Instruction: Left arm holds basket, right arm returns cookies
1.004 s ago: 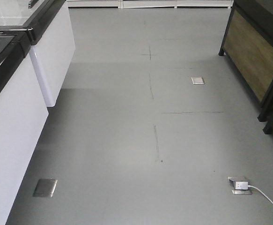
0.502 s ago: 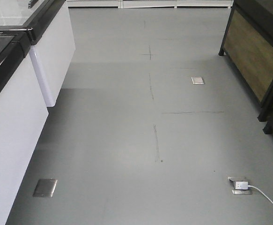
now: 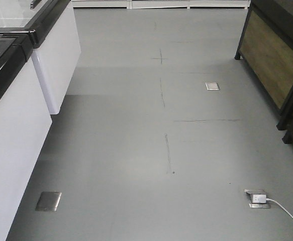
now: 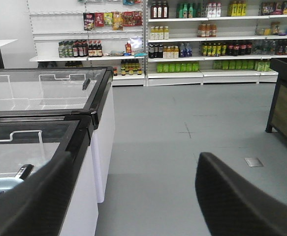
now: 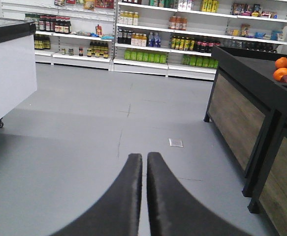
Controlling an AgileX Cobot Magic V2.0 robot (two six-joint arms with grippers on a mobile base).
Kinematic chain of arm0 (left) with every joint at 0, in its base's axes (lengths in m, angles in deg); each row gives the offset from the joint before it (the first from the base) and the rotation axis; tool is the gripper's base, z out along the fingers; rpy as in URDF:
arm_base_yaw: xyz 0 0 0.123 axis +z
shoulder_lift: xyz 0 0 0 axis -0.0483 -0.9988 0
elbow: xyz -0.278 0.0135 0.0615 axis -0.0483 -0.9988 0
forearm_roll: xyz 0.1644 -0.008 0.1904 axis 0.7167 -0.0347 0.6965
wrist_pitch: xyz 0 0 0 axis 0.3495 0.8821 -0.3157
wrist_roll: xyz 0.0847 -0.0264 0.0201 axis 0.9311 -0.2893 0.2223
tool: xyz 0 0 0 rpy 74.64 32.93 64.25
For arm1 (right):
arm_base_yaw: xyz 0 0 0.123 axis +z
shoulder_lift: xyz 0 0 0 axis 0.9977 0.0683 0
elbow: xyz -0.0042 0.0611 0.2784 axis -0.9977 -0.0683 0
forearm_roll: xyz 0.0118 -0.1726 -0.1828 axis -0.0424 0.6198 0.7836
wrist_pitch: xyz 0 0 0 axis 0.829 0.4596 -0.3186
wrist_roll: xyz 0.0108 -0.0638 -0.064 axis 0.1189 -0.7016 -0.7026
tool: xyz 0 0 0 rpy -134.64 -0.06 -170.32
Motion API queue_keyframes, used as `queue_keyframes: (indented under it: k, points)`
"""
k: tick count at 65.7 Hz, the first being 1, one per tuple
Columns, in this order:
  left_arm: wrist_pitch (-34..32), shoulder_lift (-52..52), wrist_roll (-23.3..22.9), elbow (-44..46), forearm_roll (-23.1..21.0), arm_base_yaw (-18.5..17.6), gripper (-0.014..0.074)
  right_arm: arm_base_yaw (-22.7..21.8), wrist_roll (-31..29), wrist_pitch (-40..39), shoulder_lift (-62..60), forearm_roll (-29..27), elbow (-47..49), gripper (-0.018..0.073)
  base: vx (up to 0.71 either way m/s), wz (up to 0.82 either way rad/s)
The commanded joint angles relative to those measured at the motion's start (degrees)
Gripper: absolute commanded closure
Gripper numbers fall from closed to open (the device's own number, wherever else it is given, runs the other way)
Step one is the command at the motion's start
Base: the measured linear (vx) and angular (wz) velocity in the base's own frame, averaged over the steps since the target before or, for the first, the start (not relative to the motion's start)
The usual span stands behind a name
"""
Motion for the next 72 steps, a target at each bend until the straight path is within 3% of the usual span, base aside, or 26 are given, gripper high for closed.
queue_keyframes:
  k: [1, 13, 22, 43, 57, 72]
  points:
    - [-4.41, -0.38, 0.0, 1.79, -0.45, 0.02, 0.0041, -0.07, -0.31, -4.37, -0.64, 0.29, -1.01, 0.0562, 0.0, 0.0]
    - [-4.29, -0.38, -1.91, 1.79, 1.1, 0.07, 0.007, -0.07, -0.31, -4.37, -0.64, 0.29, -1.01, 0.0562, 0.0, 0.0]
    - [-3.97, -0.38, -5.16, 1.79, 5.54, 0.07, 0.0099, -0.07, -0.31, -4.37, -0.64, 0.29, -1.01, 0.0562, 0.0, 0.0]
    - [-2.54, -1.01, -20.43, 1.79, 25.03, 0.07, 0.0101, -0.07, -0.31, -4.37, -0.64, 0.29, -1.01, 0.0562, 0.0, 0.0]
    - [-3.08, -1.01, -21.64, 1.79, 24.92, 0.07, 0.0101, -0.07, -0.31, -4.37, -0.64, 0.29, -1.01, 0.0562, 0.0, 0.0]
    - [-8.15, -1.01, -15.5, 1.79, 20.12, 0.07, 0.0101, -0.07, -0.31, -4.37, -0.64, 0.29, -1.01, 0.0562, 0.0, 0.0]
